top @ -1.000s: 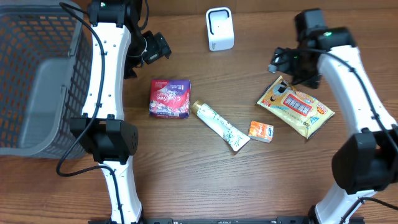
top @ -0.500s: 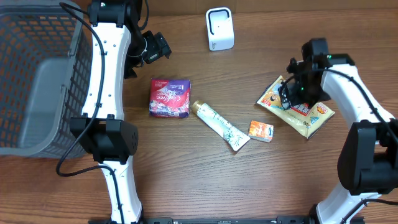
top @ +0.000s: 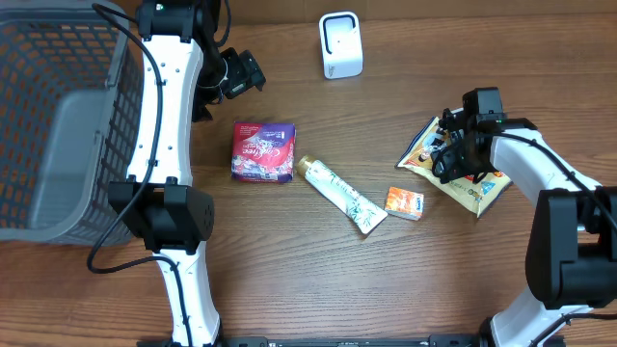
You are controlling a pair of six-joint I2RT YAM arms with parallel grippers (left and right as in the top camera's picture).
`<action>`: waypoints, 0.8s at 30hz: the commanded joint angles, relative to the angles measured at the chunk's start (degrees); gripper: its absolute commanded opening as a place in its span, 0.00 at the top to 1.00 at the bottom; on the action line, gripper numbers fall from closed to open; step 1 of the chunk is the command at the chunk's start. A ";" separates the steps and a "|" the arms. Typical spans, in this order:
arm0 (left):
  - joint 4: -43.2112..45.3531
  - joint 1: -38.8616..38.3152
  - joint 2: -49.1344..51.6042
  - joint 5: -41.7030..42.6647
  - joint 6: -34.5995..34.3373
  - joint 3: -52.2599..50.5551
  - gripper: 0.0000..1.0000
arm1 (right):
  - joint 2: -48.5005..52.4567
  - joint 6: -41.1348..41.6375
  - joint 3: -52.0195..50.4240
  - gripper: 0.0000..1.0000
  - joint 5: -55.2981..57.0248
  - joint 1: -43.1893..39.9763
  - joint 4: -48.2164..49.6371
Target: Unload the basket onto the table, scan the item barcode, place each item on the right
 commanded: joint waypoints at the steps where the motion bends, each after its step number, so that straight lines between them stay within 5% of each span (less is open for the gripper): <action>1: -0.13 -0.15 0.46 -0.02 0.74 -0.02 0.00 | 0.98 -0.17 -3.43 0.52 -2.14 0.15 -1.49; 6: -0.13 -0.15 0.46 -0.02 0.74 -0.02 0.00 | 0.98 11.91 -2.84 0.96 -2.14 0.15 -1.29; 12: -0.11 -0.15 0.46 -0.02 0.74 0.00 0.00 | 0.96 33.11 -0.61 0.96 -10.97 0.15 -2.78; 14: -0.13 -0.15 0.46 -0.02 0.74 0.00 0.00 | 0.96 33.94 -0.57 0.89 -18.69 0.15 -2.84; 19: -0.13 -0.15 0.46 -0.02 0.74 0.00 0.00 | 0.96 43.39 0.55 0.96 -32.96 0.17 2.84; 21: -0.13 -0.15 0.46 -0.02 0.74 0.00 0.00 | 0.96 46.97 1.99 0.96 -32.63 0.15 3.54; 24: -0.13 -0.15 0.46 -0.02 0.74 0.00 0.00 | 0.96 49.53 5.57 0.83 -23.96 0.15 2.51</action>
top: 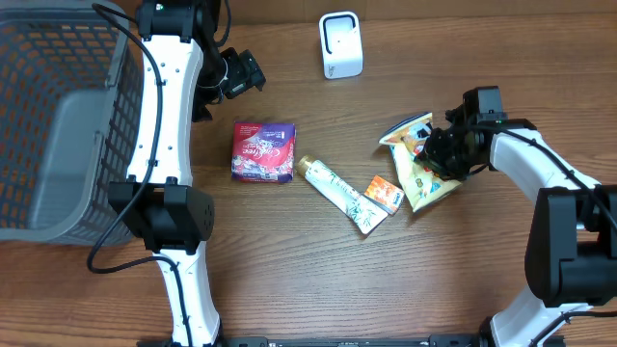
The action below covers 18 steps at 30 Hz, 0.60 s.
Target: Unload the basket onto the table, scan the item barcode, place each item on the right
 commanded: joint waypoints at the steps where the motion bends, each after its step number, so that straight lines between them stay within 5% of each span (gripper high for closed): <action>1: -0.15 -0.15 0.46 -0.02 0.74 0.00 0.00 | 0.35 5.55 5.75 0.73 6.45 0.20 -1.88; 5: -0.15 -0.15 0.46 -0.02 0.74 0.00 0.00 | 0.35 2.56 15.54 0.50 16.33 0.15 -14.56; 12: -0.15 -0.15 0.46 -0.02 0.74 0.00 0.00 | 0.74 -6.97 22.38 0.46 16.57 4.68 -28.48; 18: -0.15 -0.15 0.46 -0.02 0.74 0.00 0.00 | 2.89 -5.79 15.41 0.42 24.48 10.60 -24.39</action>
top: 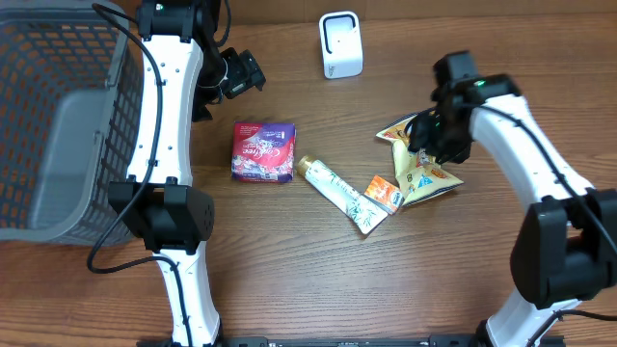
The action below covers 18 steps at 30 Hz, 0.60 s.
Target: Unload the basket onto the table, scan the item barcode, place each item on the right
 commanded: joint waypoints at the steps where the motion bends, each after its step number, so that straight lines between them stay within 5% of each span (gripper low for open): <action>1: -0.17 -0.15 0.46 -0.02 0.74 0.00 0.00 | 2.95 0.02 -4.50 0.42 6.21 2.43 2.34; 6: -0.17 -0.15 0.46 -0.02 0.74 0.00 0.00 | 5.18 0.22 -5.55 0.44 11.56 2.73 2.80; 7: -0.17 -0.15 0.46 -0.02 0.74 0.00 0.00 | 5.38 0.26 -5.55 0.52 11.26 2.75 2.86; 8: -0.17 -0.15 0.46 -0.02 0.74 0.00 0.00 | 5.38 1.60 -5.55 0.71 10.86 2.73 3.23; 11: -0.17 -0.15 0.46 -0.02 0.74 0.00 0.00 | 5.38 1.81 -5.55 0.95 8.50 2.75 4.04; 18: -0.17 -0.15 0.46 -0.02 0.74 0.00 0.00 | 5.38 6.29 -3.76 0.96 2.99 2.73 6.47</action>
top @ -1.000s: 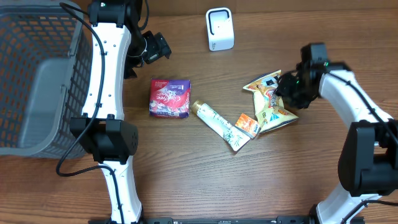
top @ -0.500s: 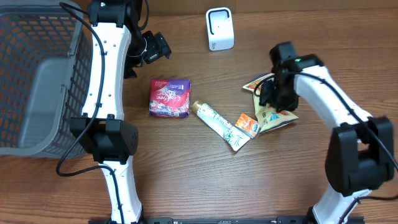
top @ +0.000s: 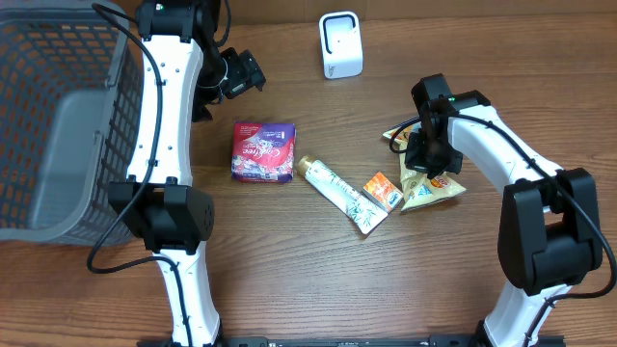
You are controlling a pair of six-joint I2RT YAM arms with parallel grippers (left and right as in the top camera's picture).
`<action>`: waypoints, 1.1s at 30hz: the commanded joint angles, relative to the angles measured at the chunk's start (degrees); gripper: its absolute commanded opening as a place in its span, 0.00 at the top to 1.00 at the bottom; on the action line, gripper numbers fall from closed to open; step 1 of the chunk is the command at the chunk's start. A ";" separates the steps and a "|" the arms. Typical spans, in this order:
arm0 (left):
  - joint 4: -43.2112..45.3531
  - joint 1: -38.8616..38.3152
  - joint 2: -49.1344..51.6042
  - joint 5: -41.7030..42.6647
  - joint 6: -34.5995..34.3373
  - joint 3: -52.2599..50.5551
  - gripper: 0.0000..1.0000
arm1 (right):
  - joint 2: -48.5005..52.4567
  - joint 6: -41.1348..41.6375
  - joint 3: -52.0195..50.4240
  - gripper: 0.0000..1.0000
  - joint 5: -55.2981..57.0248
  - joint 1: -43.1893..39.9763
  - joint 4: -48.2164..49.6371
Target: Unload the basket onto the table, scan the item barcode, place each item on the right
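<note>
The white barcode scanner (top: 340, 43) stands at the back of the table. My right gripper (top: 422, 154) is down over a yellow snack bag (top: 434, 189) right of centre and looks shut on its upper part. The bag is crumpled; one corner (top: 397, 134) pokes out to the left of the wrist. My left gripper (top: 247, 73) hangs at the back left, above a maroon packet (top: 262, 151), holding nothing. Its jaws are too dark to read.
An orange box (top: 382, 191) touches the bag's left edge and the end of a white toothpaste tube (top: 339, 195). A large grey mesh basket (top: 58, 125) fills the left side. The left arm's white links run down along the basket's right side.
My right gripper has moved slightly left and toward the front with the snack bag, and its wrist has turned. The bag lies flatter, closer to the orange box. The left arm is unchanged.
At first my right gripper was on the snack bag lying flat at the far right. Then the bag was dragged left and bunched up, pushing the orange box against the toothpaste tube. It has since stayed in my gripper near the box.
</note>
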 commanded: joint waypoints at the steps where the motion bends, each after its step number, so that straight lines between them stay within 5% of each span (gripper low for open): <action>1: -0.15 -0.15 0.46 -0.02 0.74 -0.02 0.00 | 0.76 2.43 3.32 0.96 -5.75 0.00 2.10; 9: -0.15 -0.15 0.46 -0.02 0.74 -0.02 0.00 | 0.76 2.40 19.56 0.96 -6.43 -0.04 7.87; 23: -0.15 -0.15 0.46 -0.02 0.74 -0.02 0.00 | 6.49 20.11 20.50 0.96 -11.41 2.32 44.26; 33: -0.15 -0.15 0.46 -0.02 0.74 -0.02 0.00 | 12.13 18.08 20.50 0.96 -2.38 8.50 50.64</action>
